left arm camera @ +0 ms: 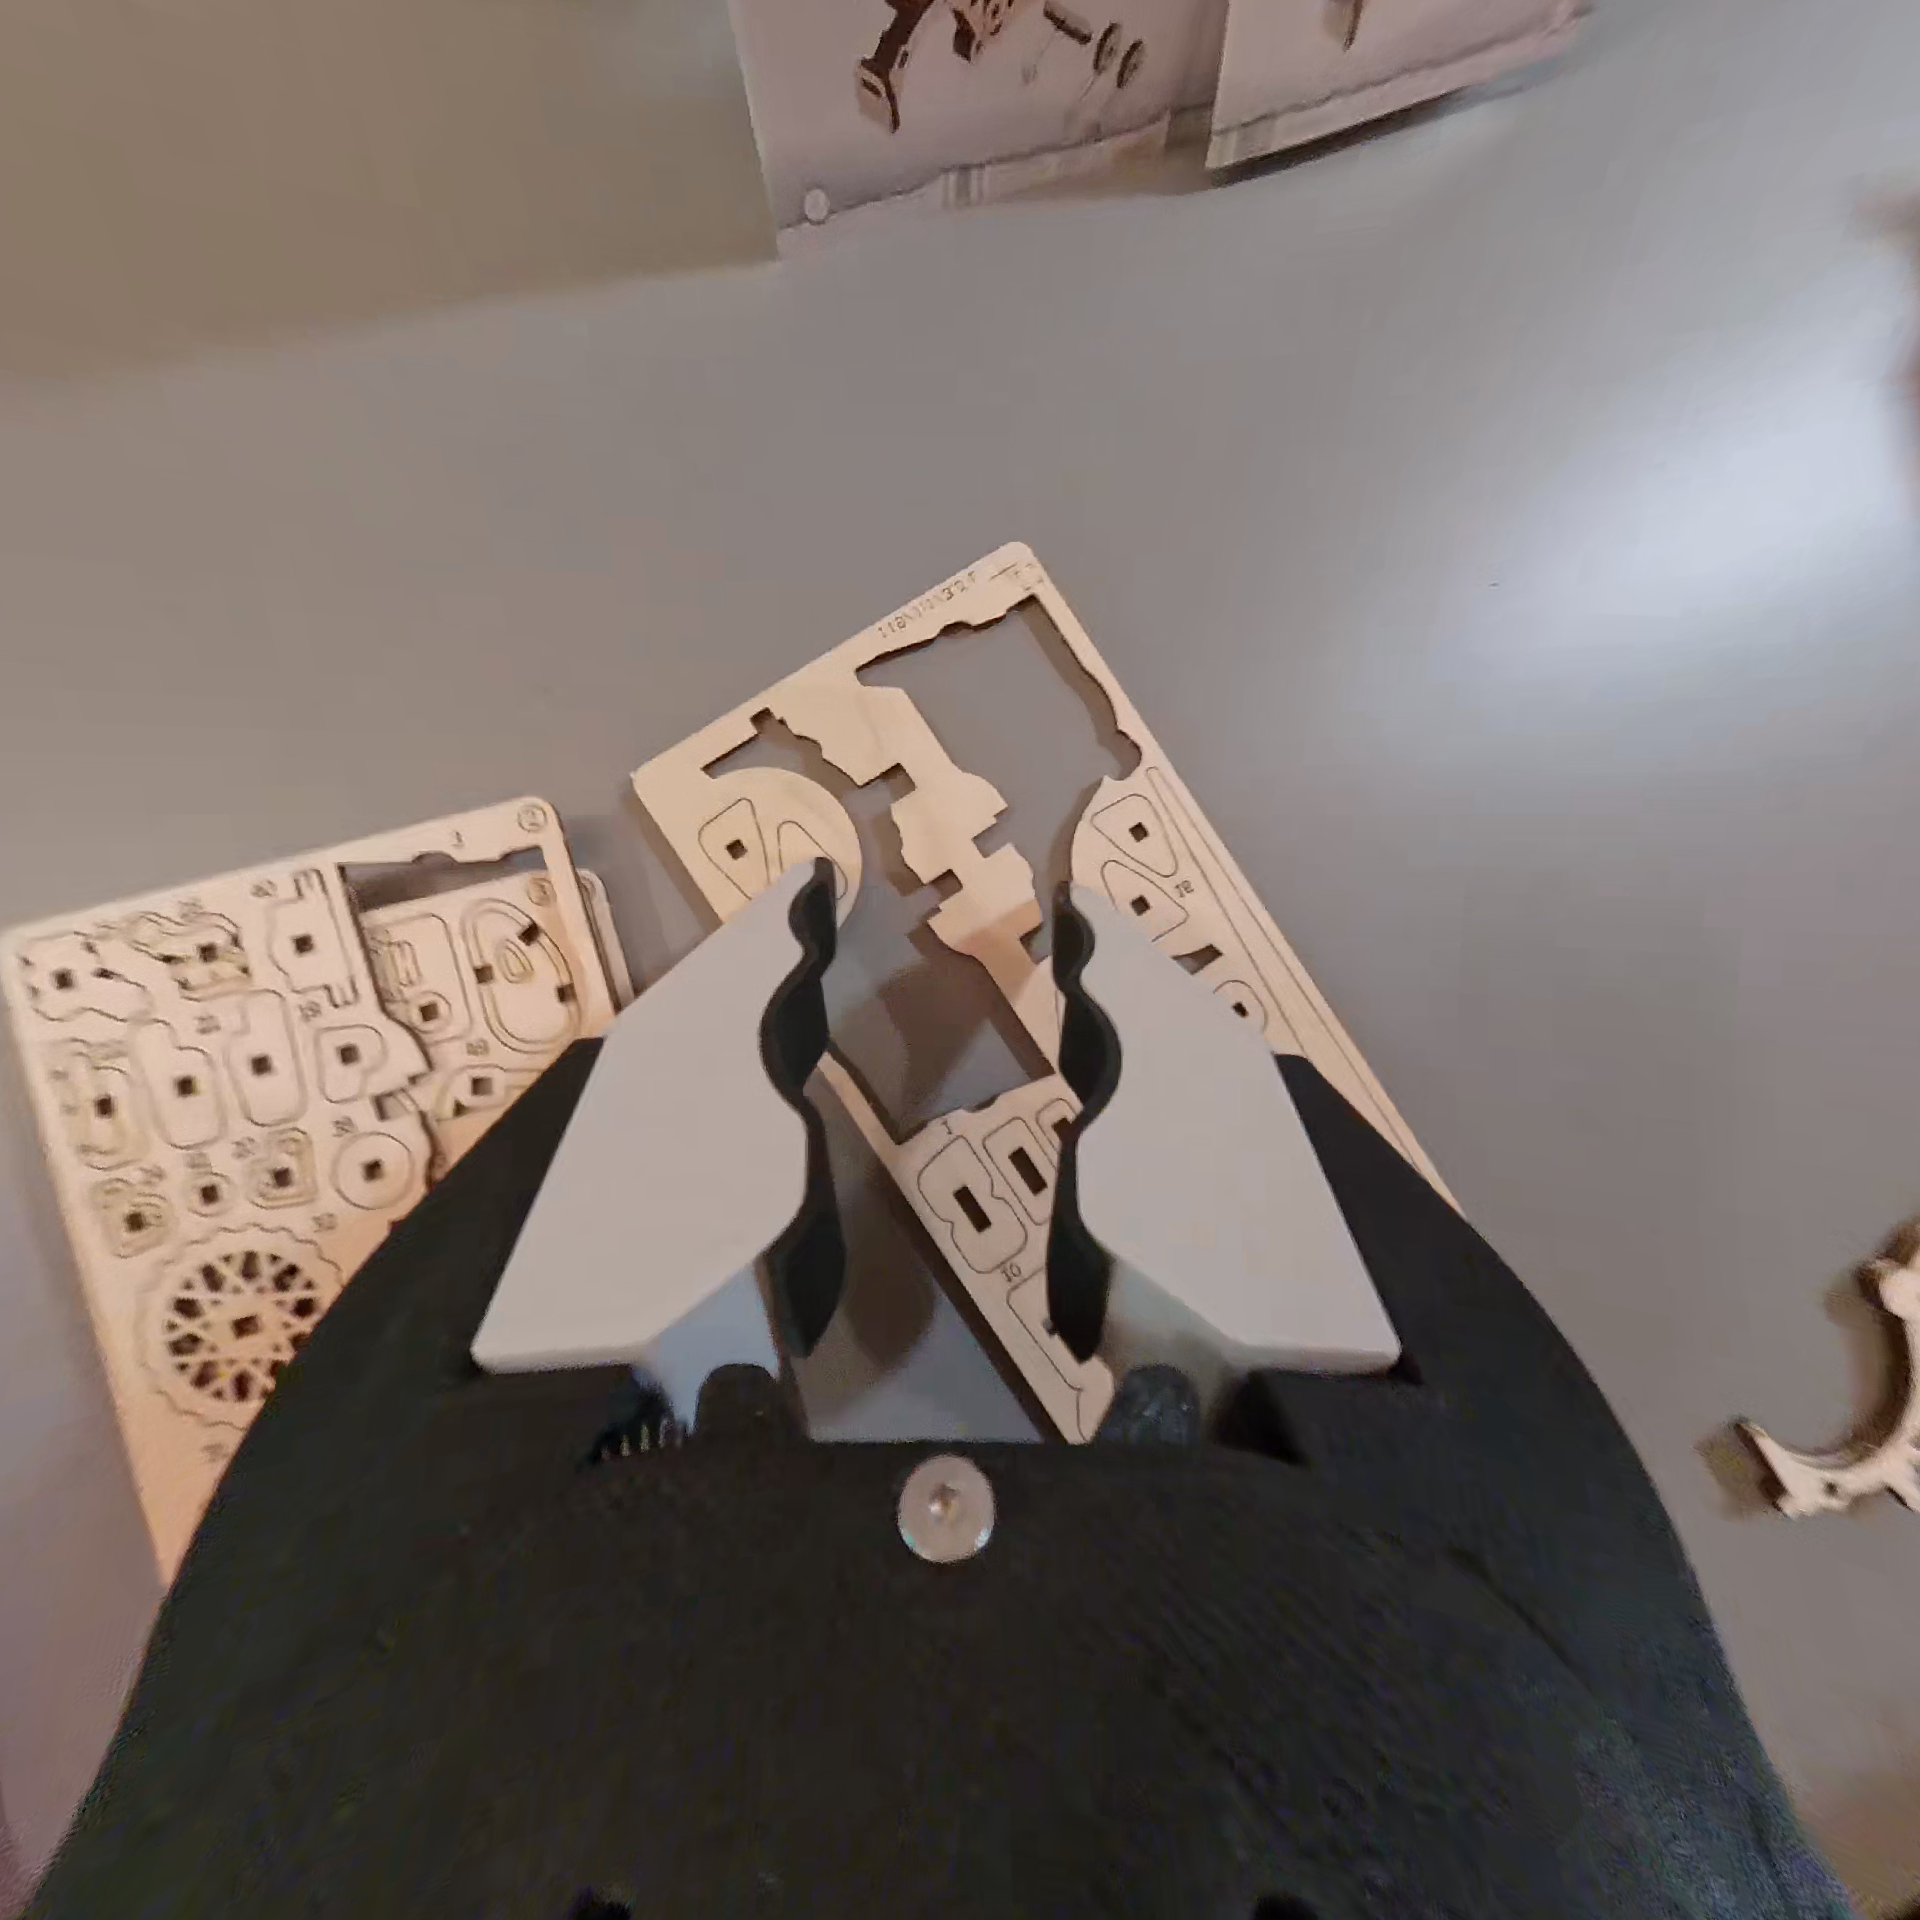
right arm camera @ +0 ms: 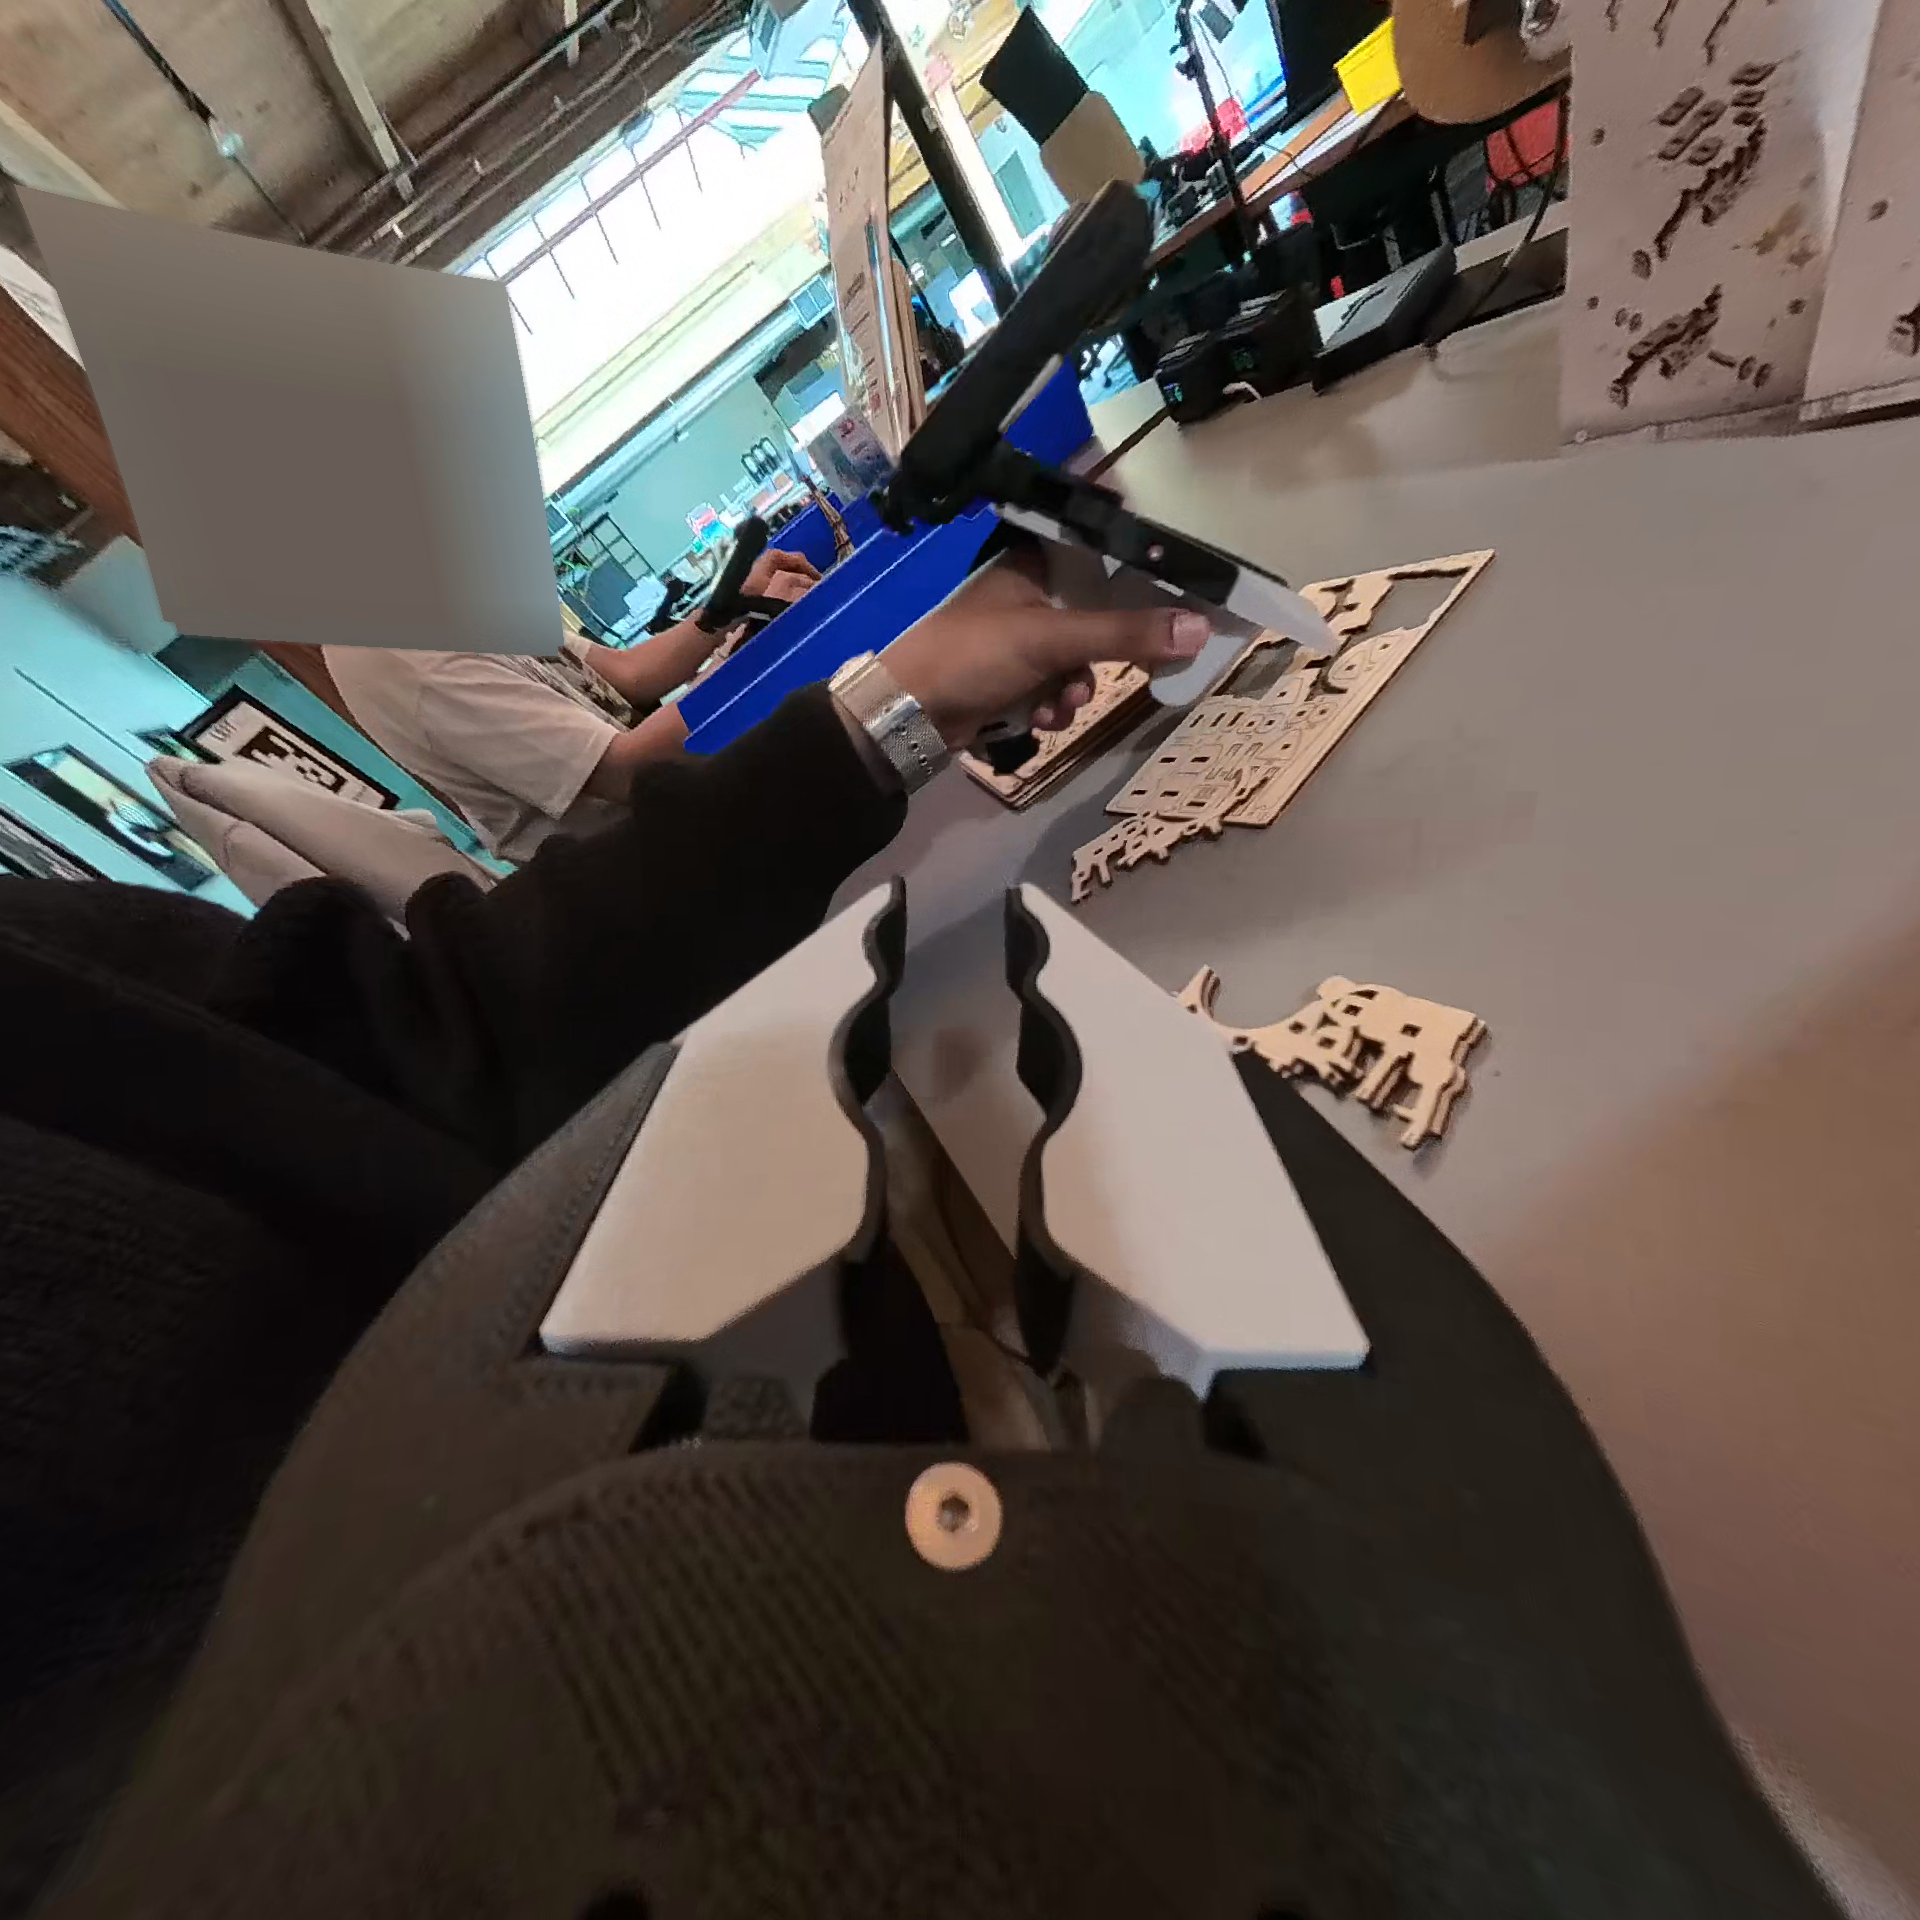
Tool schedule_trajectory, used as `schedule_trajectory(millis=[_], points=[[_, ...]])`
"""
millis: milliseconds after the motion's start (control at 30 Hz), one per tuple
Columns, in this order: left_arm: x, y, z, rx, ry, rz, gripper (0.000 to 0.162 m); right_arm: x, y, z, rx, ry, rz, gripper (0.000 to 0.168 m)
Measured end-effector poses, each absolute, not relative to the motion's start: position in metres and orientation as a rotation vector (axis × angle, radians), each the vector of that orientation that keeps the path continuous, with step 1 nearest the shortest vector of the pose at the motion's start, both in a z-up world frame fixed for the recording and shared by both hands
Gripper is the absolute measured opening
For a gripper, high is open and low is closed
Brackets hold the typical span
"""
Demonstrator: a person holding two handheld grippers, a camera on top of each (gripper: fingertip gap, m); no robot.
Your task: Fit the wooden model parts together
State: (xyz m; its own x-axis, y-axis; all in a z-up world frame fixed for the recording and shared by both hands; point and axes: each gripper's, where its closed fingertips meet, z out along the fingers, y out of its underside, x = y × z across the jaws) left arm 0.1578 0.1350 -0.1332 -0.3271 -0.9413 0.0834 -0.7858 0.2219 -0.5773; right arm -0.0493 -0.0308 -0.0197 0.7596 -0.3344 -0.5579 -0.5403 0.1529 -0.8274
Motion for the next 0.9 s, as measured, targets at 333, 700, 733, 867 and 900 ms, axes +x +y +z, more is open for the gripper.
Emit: schedule_trajectory(millis=[333,700,733,867,900], points=[[0.180,0.100,-0.130,-1.459,2.309,-0.822,0.007,-0.046,-0.034,-0.030,-1.450,0.818,0.194,0.017],[0.173,0.083,-0.130,-1.514,2.395,-0.870,0.055,-0.042,-0.034,-0.040,-1.467,0.848,0.202,0.017],[0.175,0.082,-0.130,-1.514,2.374,-0.892,0.056,-0.041,-0.034,-0.040,-1.465,0.850,0.207,0.017],[0.183,0.086,-0.137,-1.437,2.339,-0.797,0.058,-0.041,-0.035,-0.040,-1.455,0.855,0.215,0.017],[0.184,0.084,-0.137,-1.424,2.342,-0.801,0.058,-0.041,-0.036,-0.039,-1.453,0.855,0.215,0.017]])
